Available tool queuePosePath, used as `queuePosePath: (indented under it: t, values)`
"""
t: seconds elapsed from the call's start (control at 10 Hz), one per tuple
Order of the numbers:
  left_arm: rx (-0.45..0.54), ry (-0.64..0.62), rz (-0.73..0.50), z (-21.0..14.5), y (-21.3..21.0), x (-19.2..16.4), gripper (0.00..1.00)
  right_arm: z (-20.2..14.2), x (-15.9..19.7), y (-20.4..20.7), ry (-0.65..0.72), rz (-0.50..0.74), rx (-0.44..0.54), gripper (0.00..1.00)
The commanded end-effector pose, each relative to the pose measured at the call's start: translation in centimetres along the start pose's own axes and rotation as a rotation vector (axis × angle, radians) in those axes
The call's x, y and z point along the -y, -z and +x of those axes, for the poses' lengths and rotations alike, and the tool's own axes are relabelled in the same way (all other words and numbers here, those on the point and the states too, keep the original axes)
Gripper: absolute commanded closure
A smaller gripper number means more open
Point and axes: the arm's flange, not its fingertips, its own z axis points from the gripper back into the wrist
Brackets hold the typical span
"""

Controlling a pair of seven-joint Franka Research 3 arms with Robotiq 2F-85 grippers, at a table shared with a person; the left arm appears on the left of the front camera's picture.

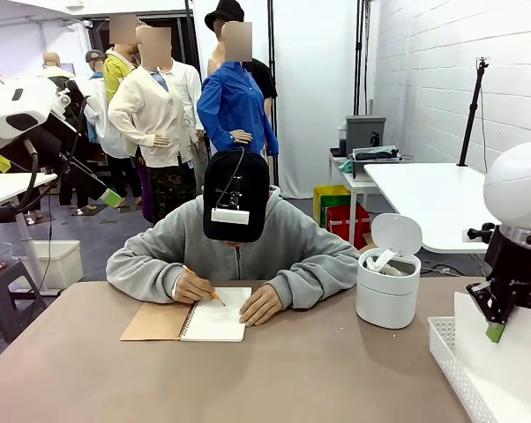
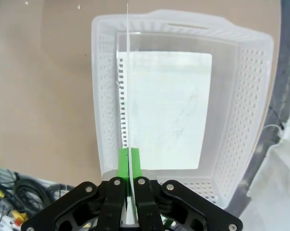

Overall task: Sort the paper based on its condition.
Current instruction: If a person hands you a paper, place it in the Organizing basket , and if it's crumpled, put it in the Trash can.

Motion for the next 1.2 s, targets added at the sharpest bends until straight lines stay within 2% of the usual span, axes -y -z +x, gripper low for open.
queuePosePath:
  t: [0.0, 0.4, 0.5, 0.9, 1.0, 1.1]
  values:
    - [0.001, -0.002, 0.000, 0.0, 0.0, -0.1, 0.00, -6.6, 0.4, 6.8, 0.030, 0.039, -0.002, 1.00]
    - [0.001, -0.002, 0.000, 0.0, 0.0, -0.1, 0.00, -7.6, 1.4, 9.0, 0.076, 0.003, -0.082, 1.00]
    - [0.001, -0.002, 0.000, 0.0, 0.0, -0.1, 0.00, -7.8, 1.6, 8.9, 0.097, -0.011, -0.094, 0.91]
    - [0.001, -0.002, 0.000, 0.0, 0.0, -0.1, 0.00, -9.4, 3.2, 8.1, 0.127, -0.071, -0.123, 0.15]
    - [0.001, -0.002, 0.000, 0.0, 0.0, -0.1, 0.00, -9.8, 3.6, 7.9, 0.135, -0.096, -0.128, 0.00]
    - [0.001, -0.002, 0.000, 0.0, 0.0, -0.1, 0.00, -9.9, 4.1, 7.5, 0.154, -0.124, -0.122, 0.00]
